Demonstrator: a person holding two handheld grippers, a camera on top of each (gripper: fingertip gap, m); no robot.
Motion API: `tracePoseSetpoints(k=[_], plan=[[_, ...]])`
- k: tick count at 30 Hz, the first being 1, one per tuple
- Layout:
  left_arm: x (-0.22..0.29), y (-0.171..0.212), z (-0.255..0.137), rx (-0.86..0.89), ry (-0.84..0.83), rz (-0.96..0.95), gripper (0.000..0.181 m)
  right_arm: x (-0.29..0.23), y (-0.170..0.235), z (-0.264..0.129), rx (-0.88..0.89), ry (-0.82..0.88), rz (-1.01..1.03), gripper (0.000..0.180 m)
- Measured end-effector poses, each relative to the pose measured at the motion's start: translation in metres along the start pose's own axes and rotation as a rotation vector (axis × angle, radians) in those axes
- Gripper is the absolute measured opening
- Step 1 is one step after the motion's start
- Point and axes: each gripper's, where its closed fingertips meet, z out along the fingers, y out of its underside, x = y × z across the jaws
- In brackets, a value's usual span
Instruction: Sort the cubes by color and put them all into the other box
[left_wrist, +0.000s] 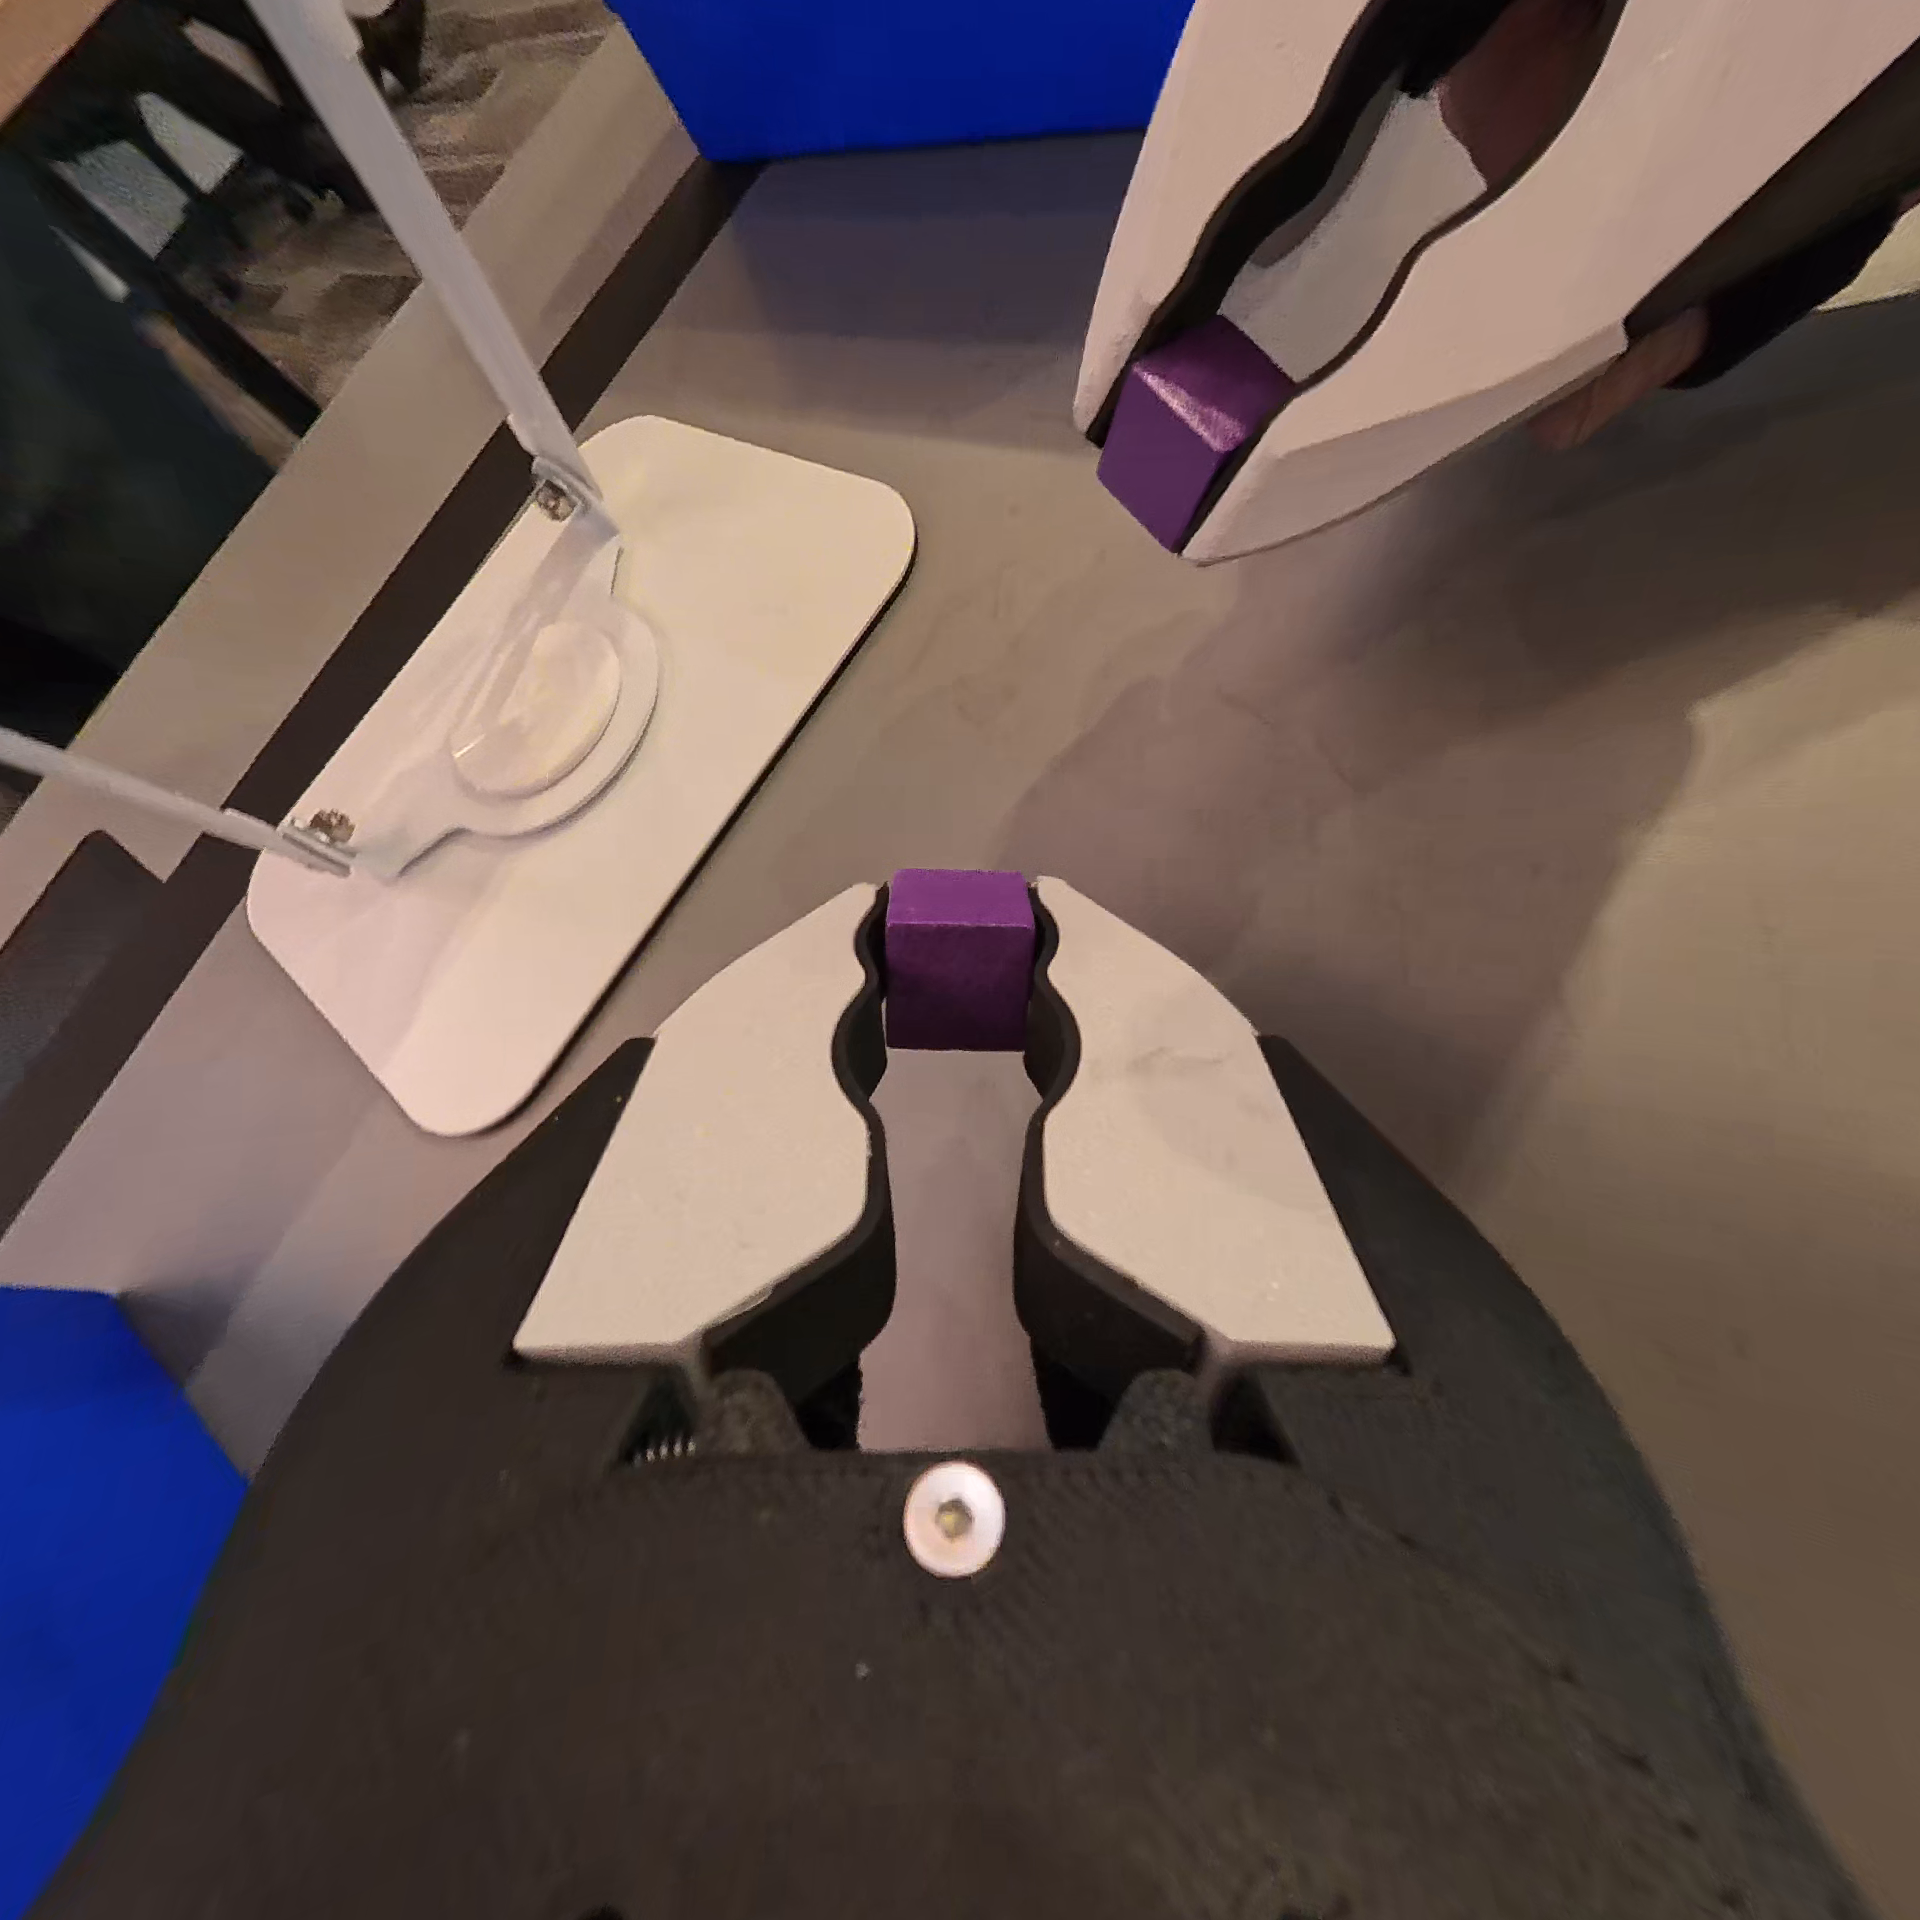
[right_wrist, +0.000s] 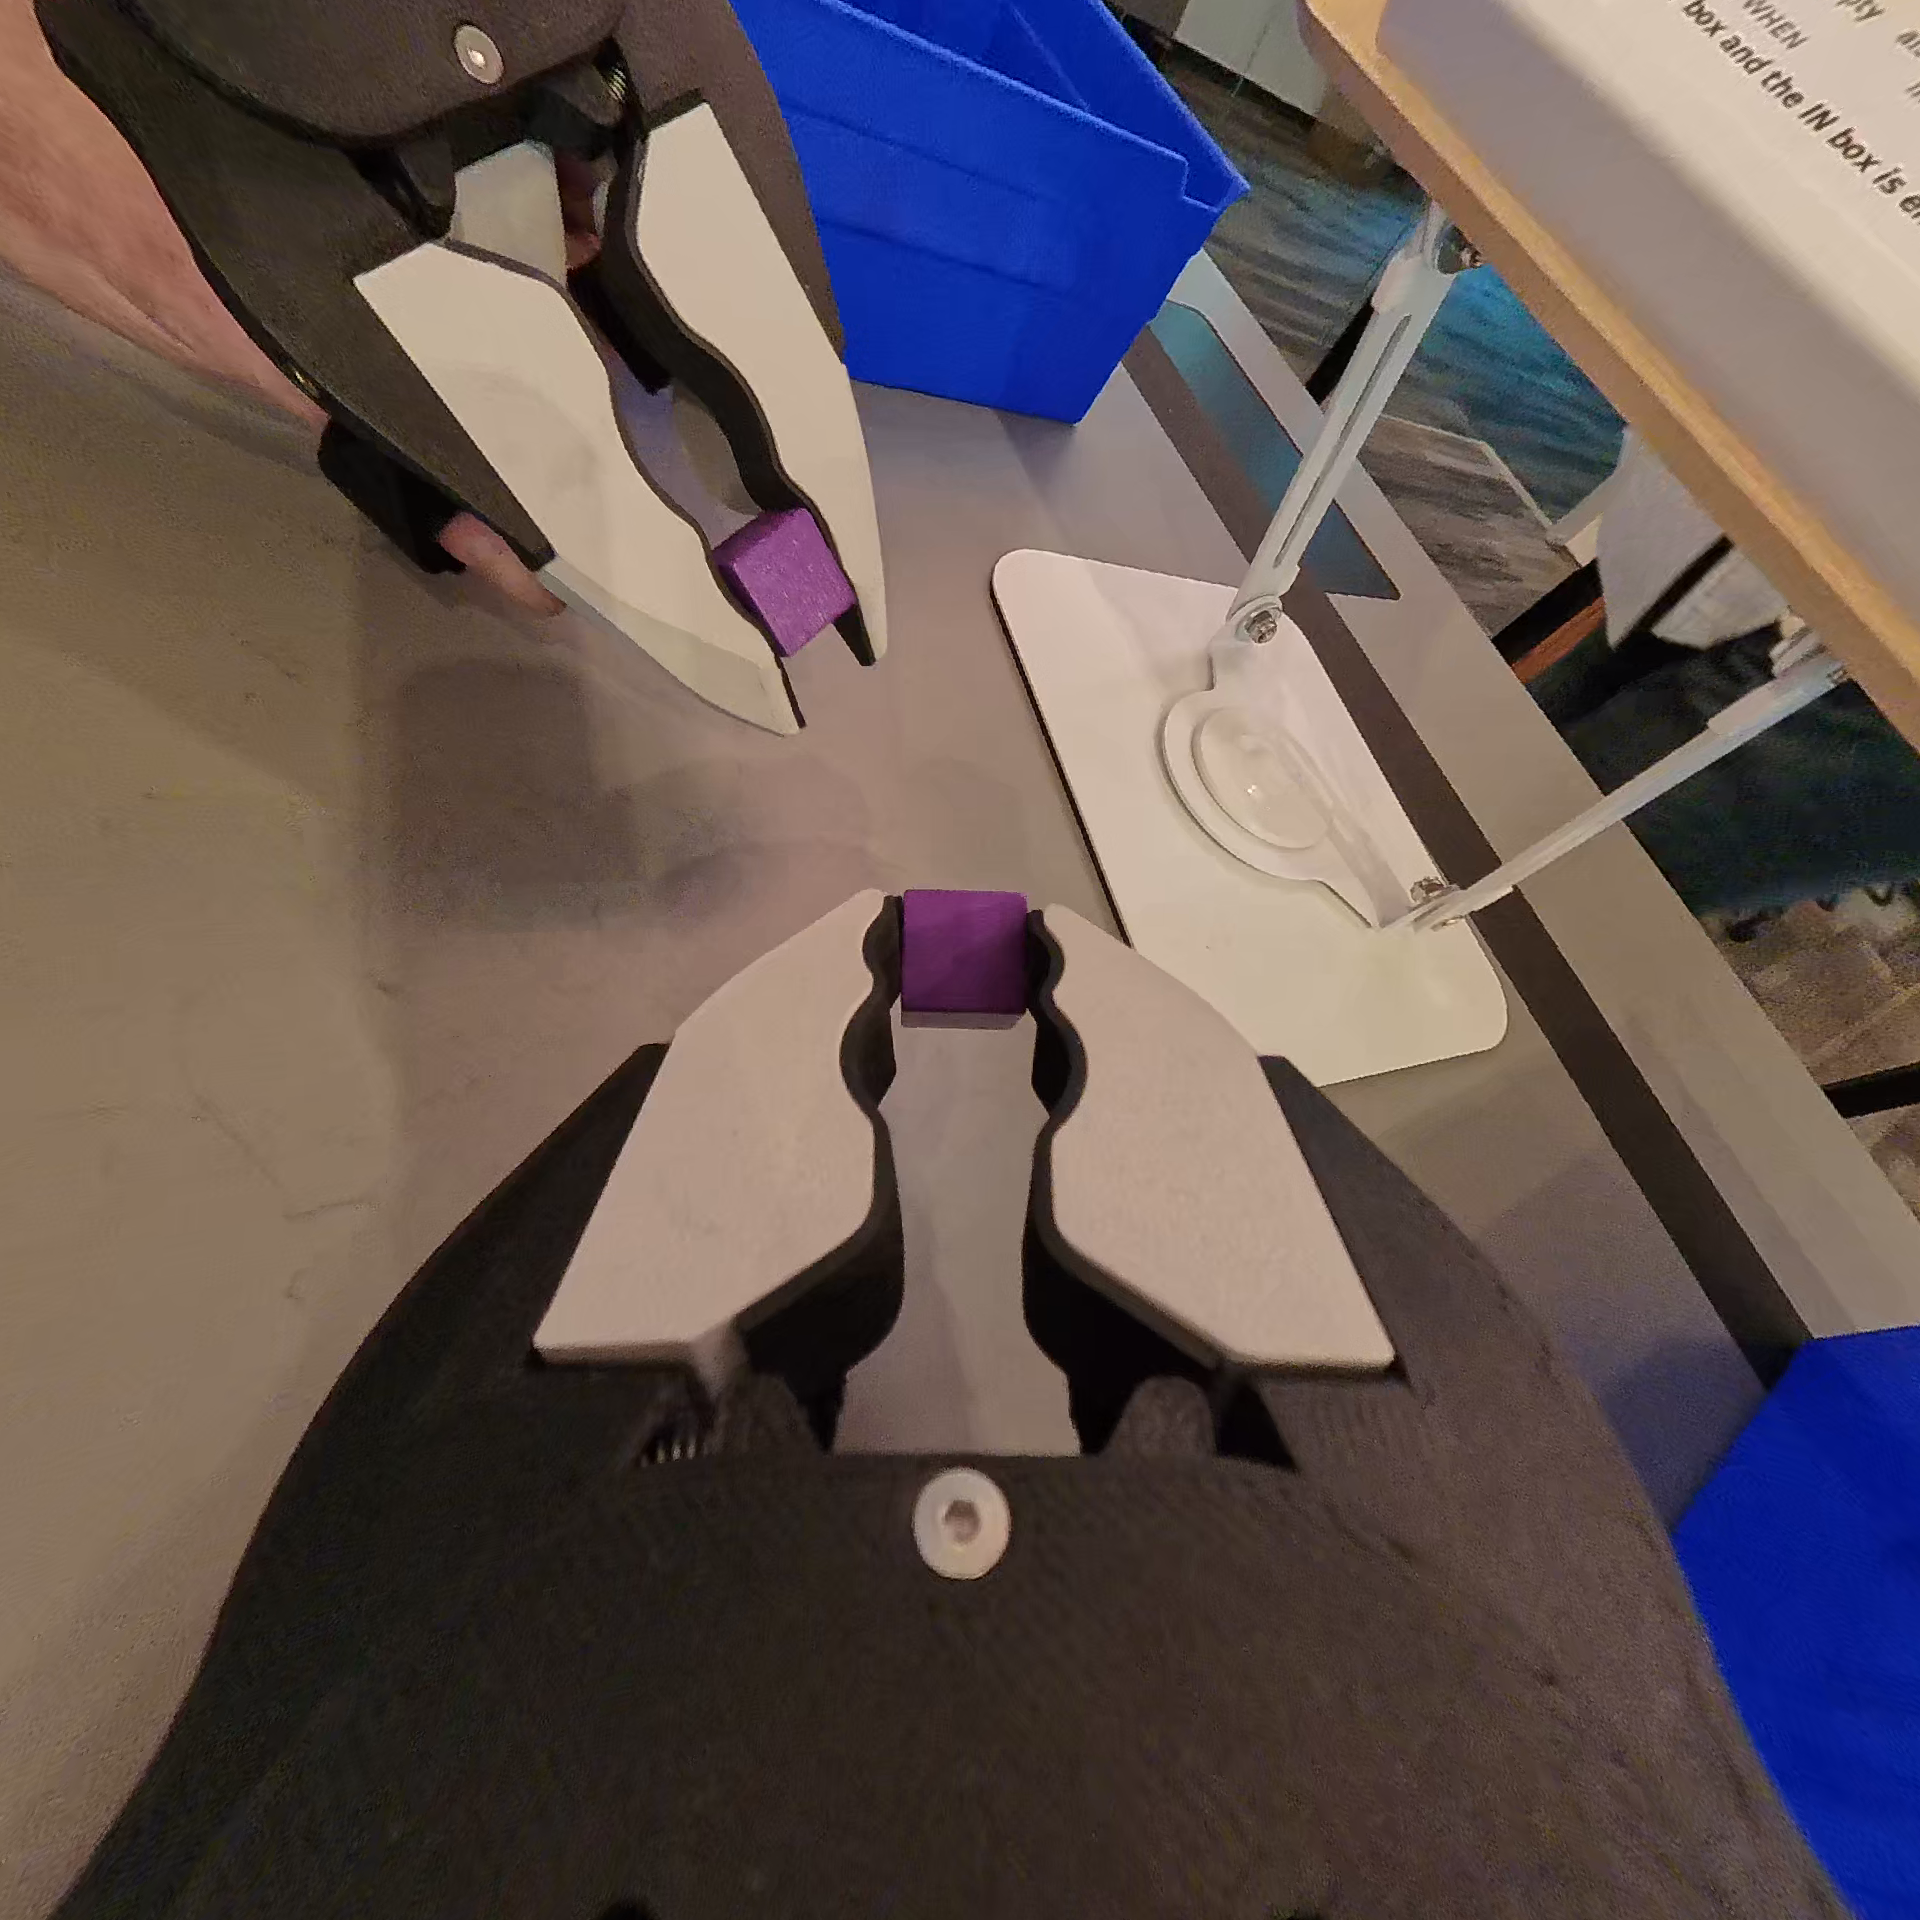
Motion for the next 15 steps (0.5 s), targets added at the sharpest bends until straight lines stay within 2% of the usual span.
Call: tracePoseSetpoints(k=[15], plan=[[0.007, 0.009, -0.009, -0.001, 0.075, -0.077, 0.022, 0.004, -0.003, -0.003, 0.009, 0.023, 0.044, 0.023]])
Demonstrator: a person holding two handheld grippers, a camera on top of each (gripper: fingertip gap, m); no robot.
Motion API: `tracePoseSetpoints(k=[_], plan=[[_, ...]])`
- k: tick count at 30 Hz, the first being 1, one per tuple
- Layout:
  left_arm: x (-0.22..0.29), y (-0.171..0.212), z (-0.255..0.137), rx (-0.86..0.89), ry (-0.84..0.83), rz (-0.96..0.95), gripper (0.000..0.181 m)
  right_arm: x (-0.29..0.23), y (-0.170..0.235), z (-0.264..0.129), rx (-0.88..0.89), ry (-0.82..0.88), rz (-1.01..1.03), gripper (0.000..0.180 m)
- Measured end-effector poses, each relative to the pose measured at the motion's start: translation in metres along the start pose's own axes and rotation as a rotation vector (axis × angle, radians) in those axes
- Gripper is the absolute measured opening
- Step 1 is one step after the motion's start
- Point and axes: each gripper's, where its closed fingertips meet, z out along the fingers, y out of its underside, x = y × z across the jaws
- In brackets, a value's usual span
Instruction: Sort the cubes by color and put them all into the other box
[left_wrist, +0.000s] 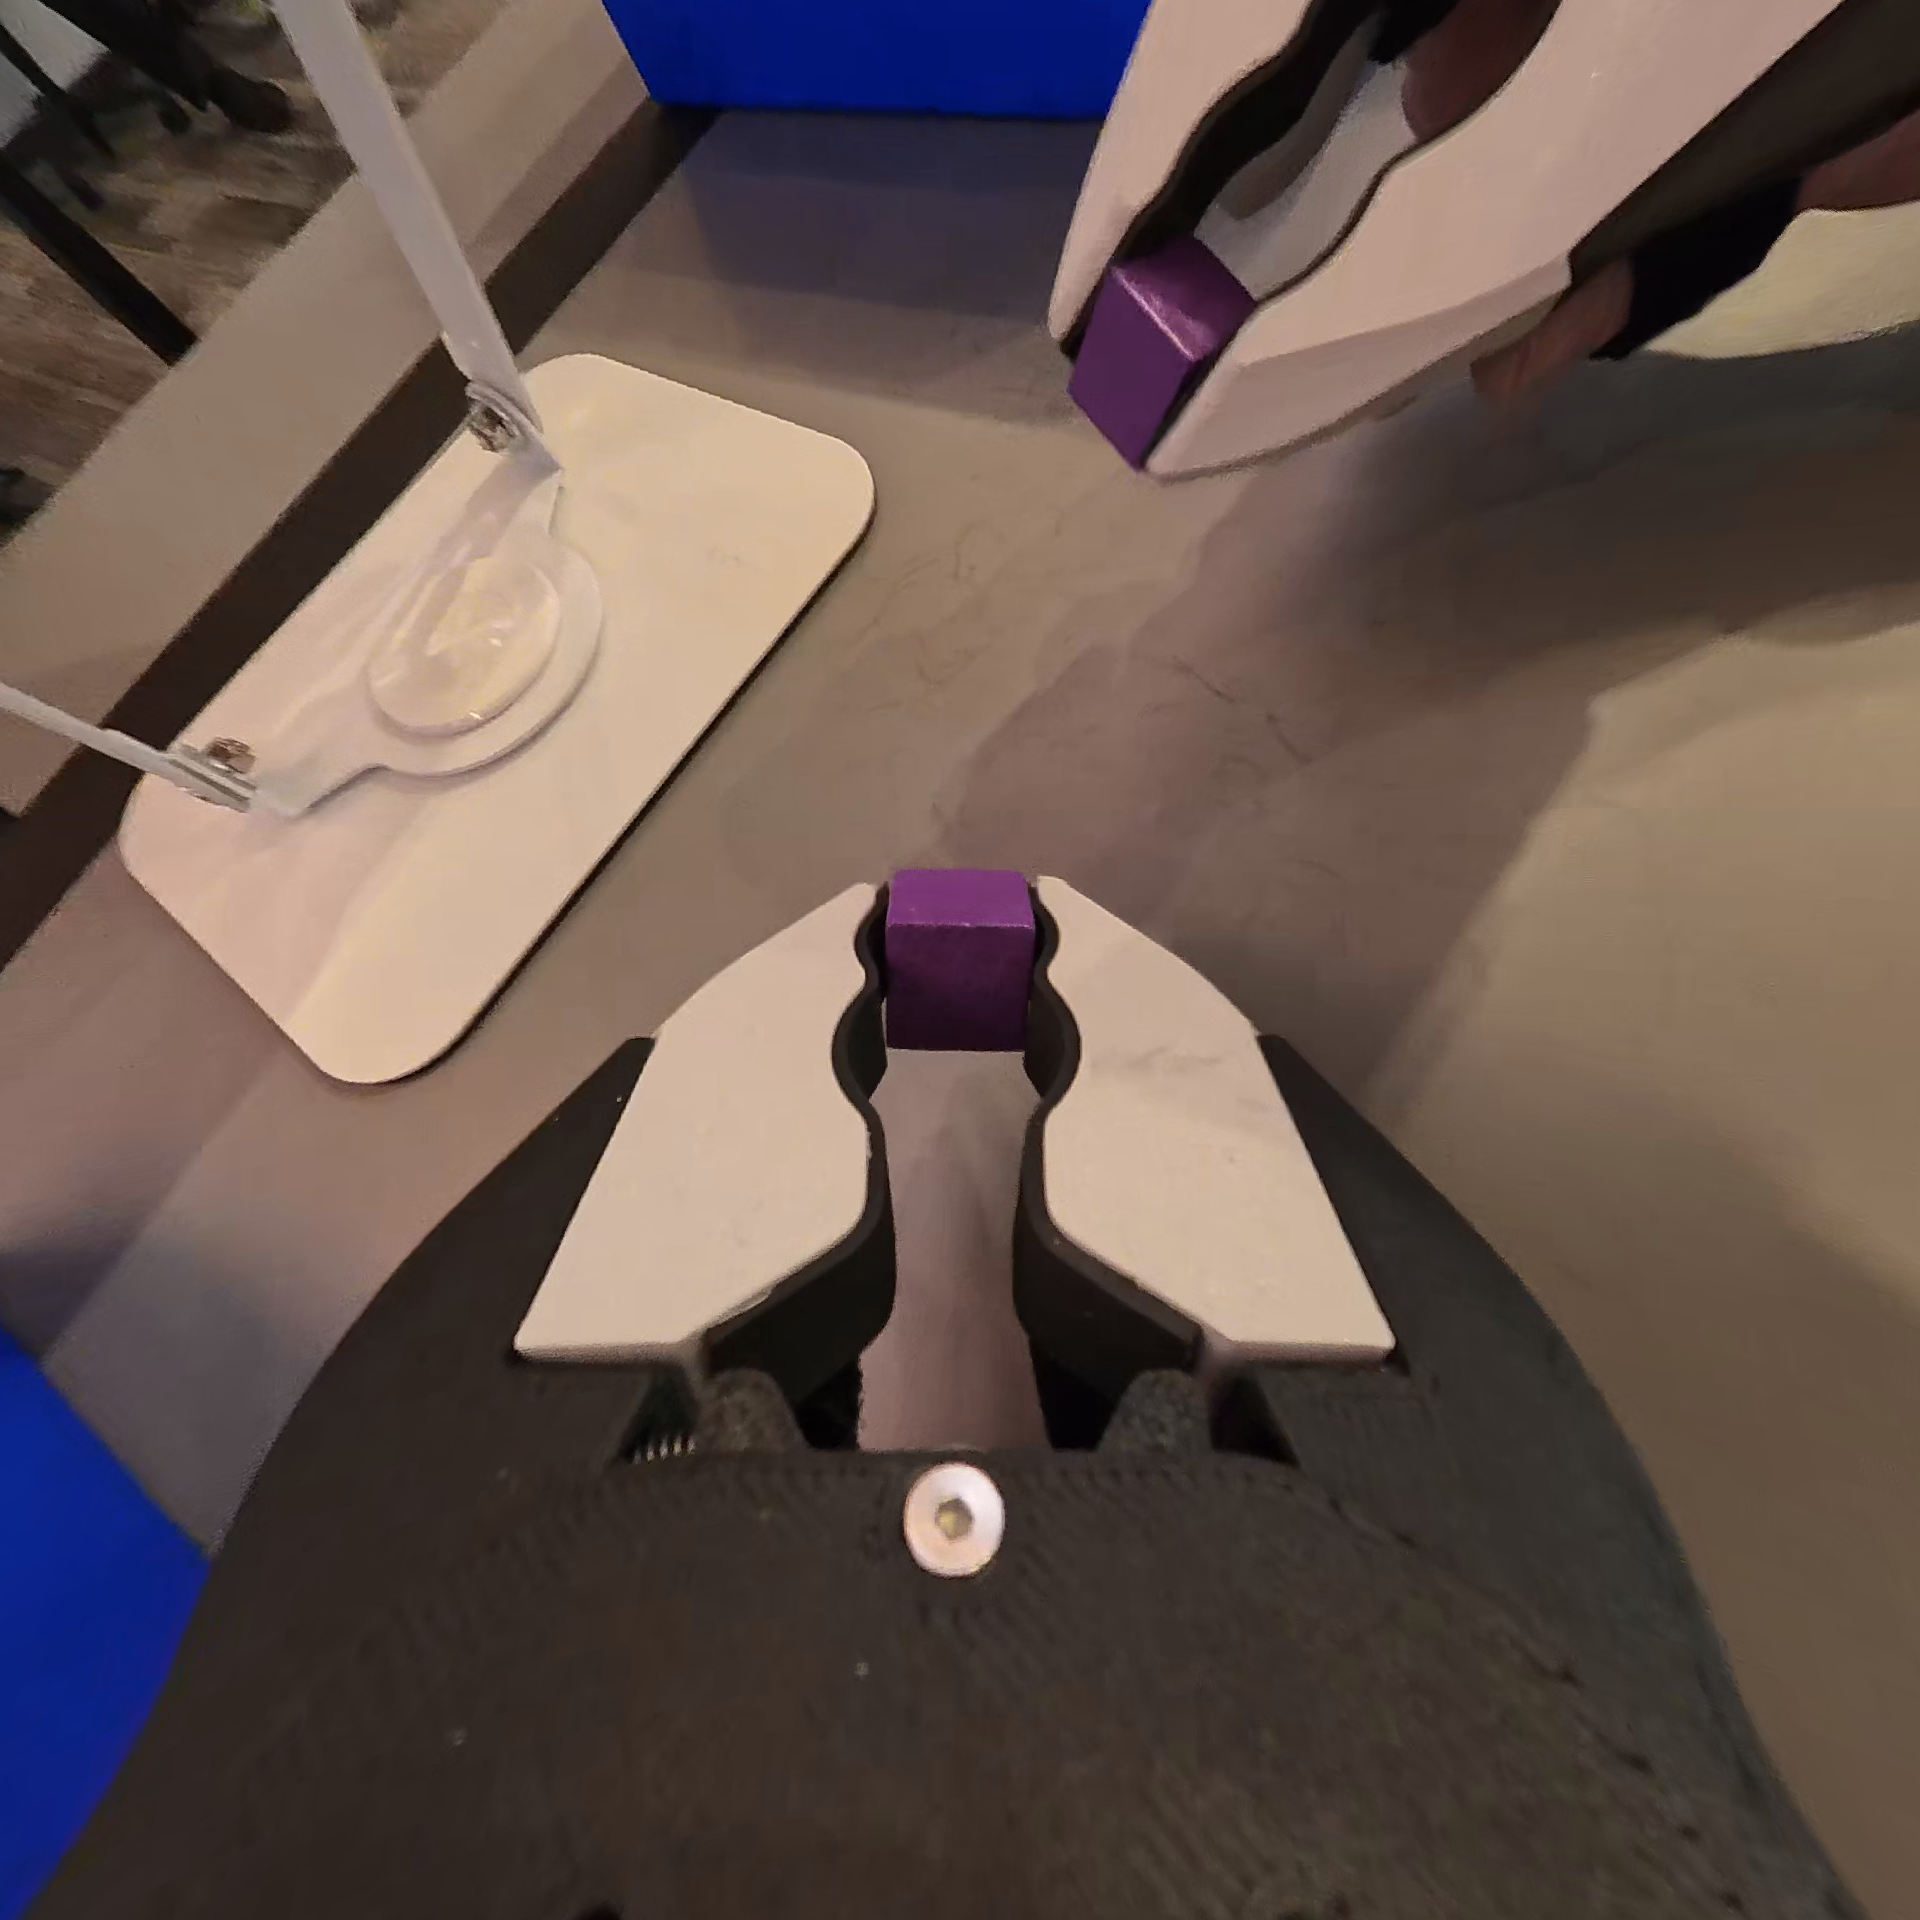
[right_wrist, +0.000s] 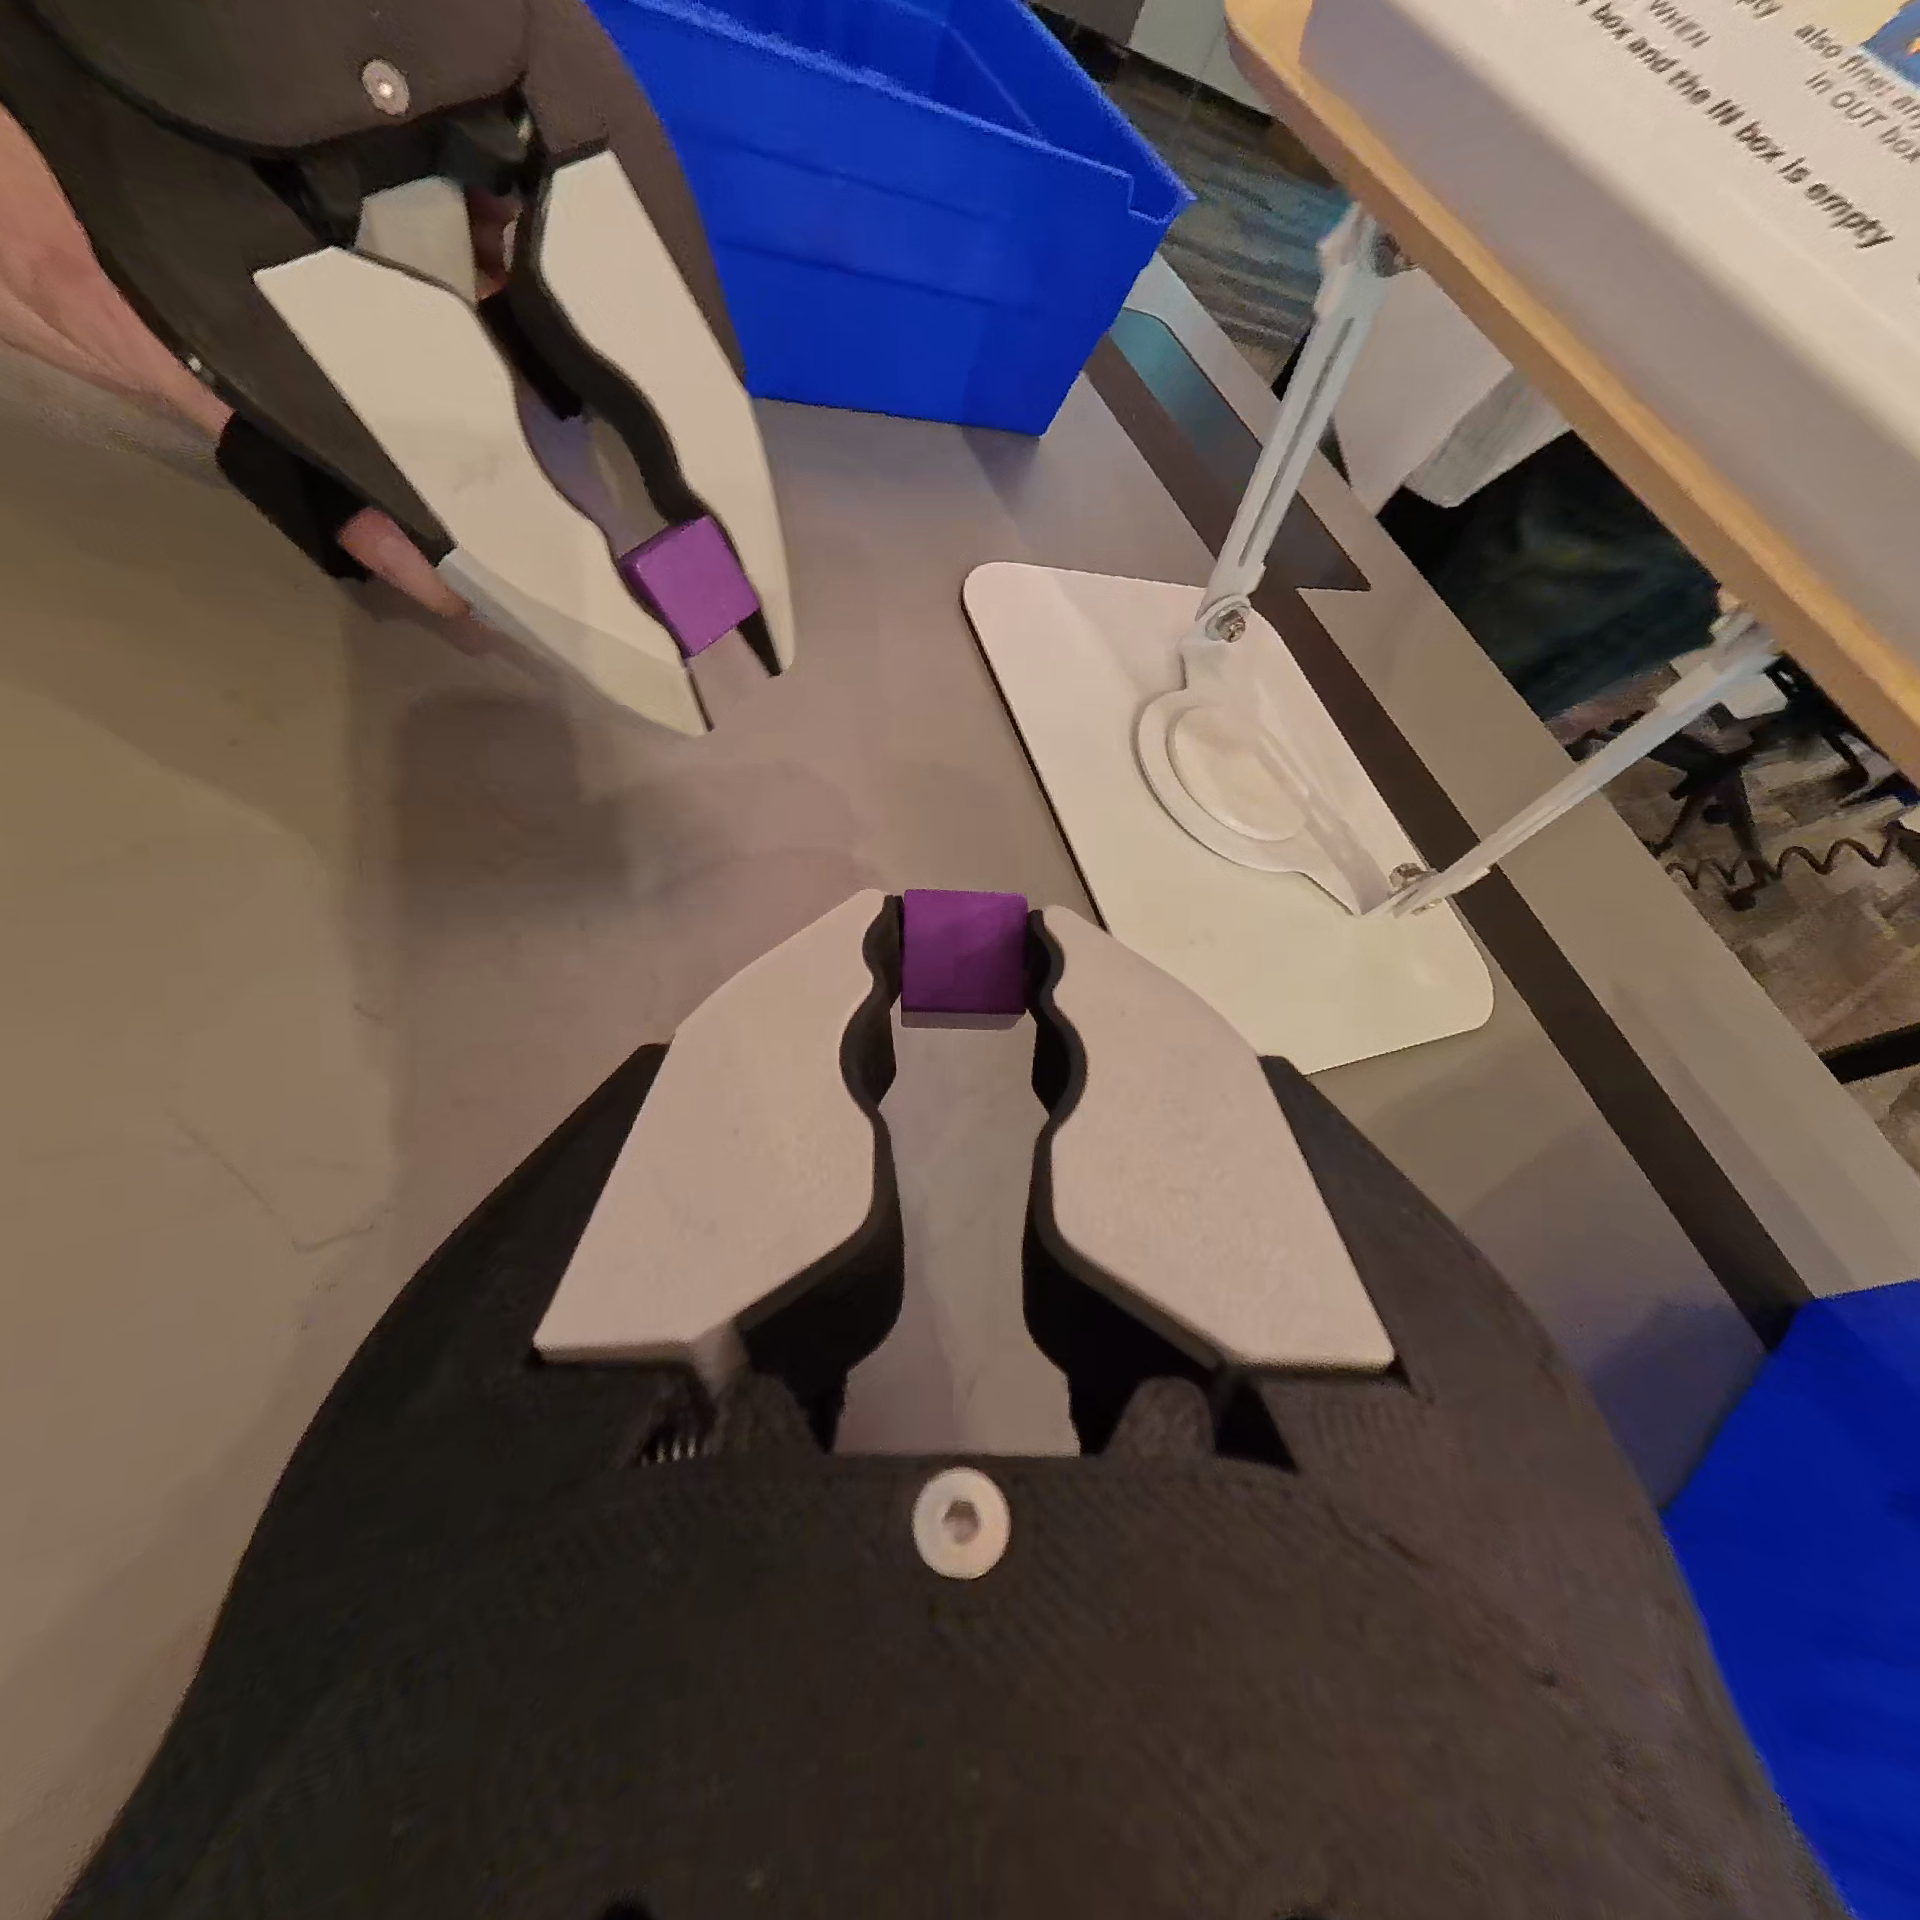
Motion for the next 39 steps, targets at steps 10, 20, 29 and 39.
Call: tracePoseSetpoints(k=[10, 20, 29, 39], plan=[[0.006, -0.008, -0.015, 0.03, -0.002, 0.059, 0.022, 0.006, -0.019, -0.025, 0.024, 0.062, -0.006, 0.023], [0.031, 0.001, -0.009, -0.023, 0.16, 0.045, 0.022, 0.017, -0.007, -0.065, 0.0, 0.11, 0.066, 0.023], [0.059, -0.019, -0.001, -0.072, 0.271, 0.107, 0.022, 0.068, -0.004, -0.113, 0.012, 0.266, 0.125, 0.023], [0.058, -0.016, 0.002, -0.044, 0.264, 0.073, 0.022, 0.212, 0.04, -0.154, -0.121, 0.531, 0.326, 0.023]])
